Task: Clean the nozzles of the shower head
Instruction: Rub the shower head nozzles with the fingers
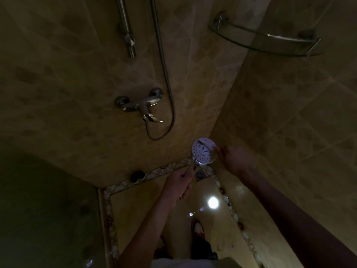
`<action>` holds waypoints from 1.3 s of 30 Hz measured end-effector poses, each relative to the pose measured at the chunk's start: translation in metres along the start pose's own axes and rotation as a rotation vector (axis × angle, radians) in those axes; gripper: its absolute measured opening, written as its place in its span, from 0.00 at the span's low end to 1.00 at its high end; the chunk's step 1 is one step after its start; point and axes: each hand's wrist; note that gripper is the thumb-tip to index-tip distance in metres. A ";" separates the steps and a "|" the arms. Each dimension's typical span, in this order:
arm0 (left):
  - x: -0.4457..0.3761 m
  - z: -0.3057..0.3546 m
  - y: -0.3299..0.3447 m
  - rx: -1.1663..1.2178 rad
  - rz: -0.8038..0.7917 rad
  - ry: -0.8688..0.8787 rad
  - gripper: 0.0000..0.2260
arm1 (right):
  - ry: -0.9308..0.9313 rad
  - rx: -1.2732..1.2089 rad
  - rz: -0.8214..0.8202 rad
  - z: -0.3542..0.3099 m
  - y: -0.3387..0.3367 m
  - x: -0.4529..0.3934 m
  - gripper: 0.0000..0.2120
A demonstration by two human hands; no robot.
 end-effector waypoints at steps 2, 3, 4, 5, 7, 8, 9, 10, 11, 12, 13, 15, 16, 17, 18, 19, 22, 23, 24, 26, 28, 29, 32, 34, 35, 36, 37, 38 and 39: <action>0.000 0.003 0.002 0.004 -0.006 0.006 0.15 | 0.059 -0.009 0.021 0.002 -0.007 -0.005 0.29; 0.000 0.004 0.002 0.006 -0.007 0.008 0.16 | 0.053 -0.023 0.024 -0.001 -0.006 -0.003 0.29; 0.000 0.005 0.002 0.005 -0.005 0.007 0.16 | 0.021 -0.041 0.021 -0.006 -0.002 0.002 0.29; 0.000 0.005 0.002 0.006 -0.001 0.007 0.16 | -0.034 -0.055 0.006 -0.012 0.003 0.009 0.28; 0.000 0.005 0.001 0.008 0.000 0.008 0.16 | -0.138 -0.058 -0.032 -0.021 0.011 0.021 0.28; 0.001 0.006 0.000 0.007 0.002 0.009 0.16 | -0.151 -0.053 -0.018 -0.020 0.011 0.022 0.28; 0.001 0.007 0.000 0.005 0.005 0.010 0.15 | -0.134 -0.044 0.013 -0.018 0.008 0.018 0.29; 0.002 0.008 0.000 0.000 0.007 0.012 0.15 | -0.096 -0.033 0.030 -0.014 0.003 0.011 0.29; 0.002 0.010 0.000 -0.008 0.006 0.016 0.14 | -0.045 -0.030 0.028 -0.010 -0.004 0.006 0.30; 0.002 0.012 0.001 -0.018 0.003 0.022 0.14 | 0.011 -0.033 0.022 -0.007 -0.012 0.001 0.31; 0.003 0.013 0.001 -0.026 0.000 0.026 0.14 | 0.048 -0.036 0.028 -0.005 -0.019 -0.003 0.30; 0.004 0.016 0.002 -0.025 -0.001 0.023 0.14 | 0.053 -0.031 0.041 -0.006 -0.026 -0.002 0.29; 0.004 0.017 0.002 -0.020 -0.003 0.018 0.14 | 0.031 -0.036 0.031 -0.010 -0.026 0.002 0.27; 0.005 0.017 0.001 -0.017 -0.005 0.016 0.14 | -0.012 -0.043 0.014 -0.015 -0.023 0.009 0.25; 0.006 0.018 -0.001 -0.018 -0.008 0.019 0.14 | -0.070 -0.038 -0.001 -0.020 -0.018 0.016 0.24; 0.006 0.019 -0.002 -0.023 -0.012 0.024 0.14 | -0.128 -0.018 0.001 -0.024 -0.014 0.022 0.23; 0.008 0.024 -0.003 -0.039 -0.005 0.036 0.15 | -0.118 0.009 0.035 -0.021 -0.018 0.015 0.24; 0.008 0.026 -0.002 -0.049 -0.001 0.038 0.14 | -0.067 -0.019 0.026 -0.017 -0.023 0.008 0.25; 0.007 0.029 -0.001 -0.056 -0.001 0.043 0.14 | -0.008 -0.048 0.025 -0.013 -0.030 0.002 0.27; 0.007 0.034 0.001 -0.061 -0.007 0.062 0.14 | 0.072 -0.088 0.061 -0.007 -0.040 -0.007 0.29; 0.007 0.035 0.002 -0.053 -0.003 0.071 0.15 | 0.047 -0.089 0.071 -0.010 -0.038 0.000 0.27; 0.008 0.036 0.002 -0.043 -0.002 0.071 0.16 | -0.005 -0.080 0.070 -0.015 -0.032 0.007 0.26; 0.008 0.035 0.001 -0.038 -0.002 0.070 0.18 | -0.127 -0.052 0.055 -0.023 -0.021 0.024 0.25; 0.009 0.033 0.001 -0.051 -0.002 0.064 0.18 | -0.074 -0.046 0.069 -0.016 -0.027 0.013 0.26; 0.009 0.033 0.002 -0.055 -0.006 0.063 0.17 | -0.021 -0.042 0.066 -0.011 -0.031 0.006 0.27; 0.009 0.033 0.002 -0.055 -0.010 0.063 0.17 | 0.037 -0.044 0.063 -0.006 -0.037 0.000 0.28; 0.009 0.033 0.003 -0.055 -0.013 0.061 0.16 | 0.077 -0.054 0.069 -0.002 -0.039 -0.004 0.28; 0.009 0.034 0.003 -0.056 -0.014 0.055 0.15 | 0.095 -0.062 0.073 -0.001 -0.039 -0.005 0.29; 0.009 0.034 0.003 -0.057 -0.012 0.050 0.15 | 0.088 -0.060 0.075 -0.002 -0.036 -0.002 0.29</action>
Point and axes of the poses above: each hand's wrist, its own x-axis away from the middle knuckle, its own y-axis out of the palm, z = x × y, and after that the axes turned 2 degrees about -z, right-handed
